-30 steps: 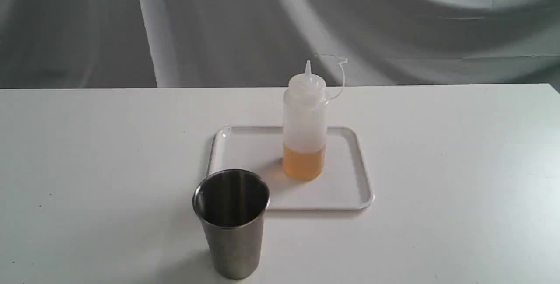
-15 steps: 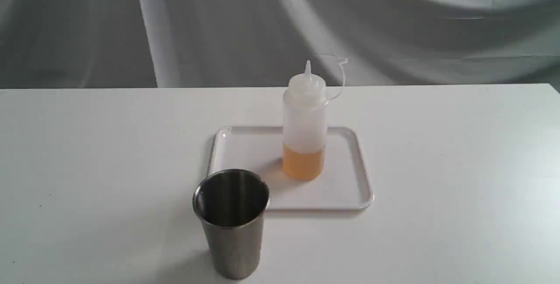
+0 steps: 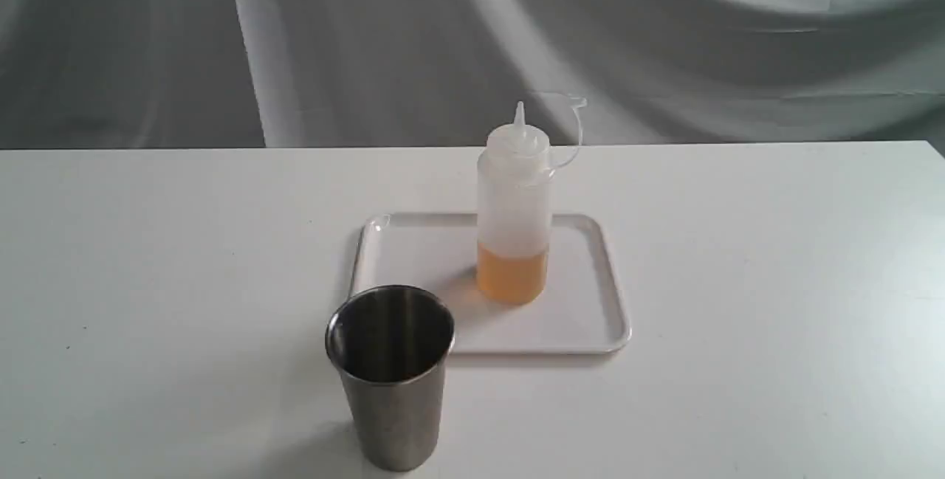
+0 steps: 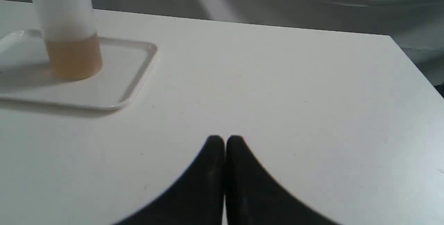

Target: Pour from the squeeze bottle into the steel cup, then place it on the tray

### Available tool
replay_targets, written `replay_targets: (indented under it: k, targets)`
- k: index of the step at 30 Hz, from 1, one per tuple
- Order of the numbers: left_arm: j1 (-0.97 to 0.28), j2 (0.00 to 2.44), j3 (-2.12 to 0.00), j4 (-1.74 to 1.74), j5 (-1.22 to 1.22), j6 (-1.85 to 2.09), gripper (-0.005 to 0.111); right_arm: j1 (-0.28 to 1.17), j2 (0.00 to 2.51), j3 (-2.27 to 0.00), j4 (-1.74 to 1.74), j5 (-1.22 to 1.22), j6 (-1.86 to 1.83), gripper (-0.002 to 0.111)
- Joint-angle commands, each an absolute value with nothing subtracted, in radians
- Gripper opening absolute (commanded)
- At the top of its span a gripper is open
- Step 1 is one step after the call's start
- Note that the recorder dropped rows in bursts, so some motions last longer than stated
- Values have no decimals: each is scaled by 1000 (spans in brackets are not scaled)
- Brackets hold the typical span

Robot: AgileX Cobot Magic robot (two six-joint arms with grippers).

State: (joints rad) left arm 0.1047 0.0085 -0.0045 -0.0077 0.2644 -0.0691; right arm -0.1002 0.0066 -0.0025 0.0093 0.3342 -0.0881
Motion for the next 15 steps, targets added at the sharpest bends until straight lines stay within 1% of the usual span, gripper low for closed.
replay_targets:
  k: [1,15]
  targets:
    - [100,11,0,-12,266,-71,8,-108,0,0,15,334,-88,0]
    - [100,11,0,-12,266,-71,8,-108,0,0,15,334,-88,0]
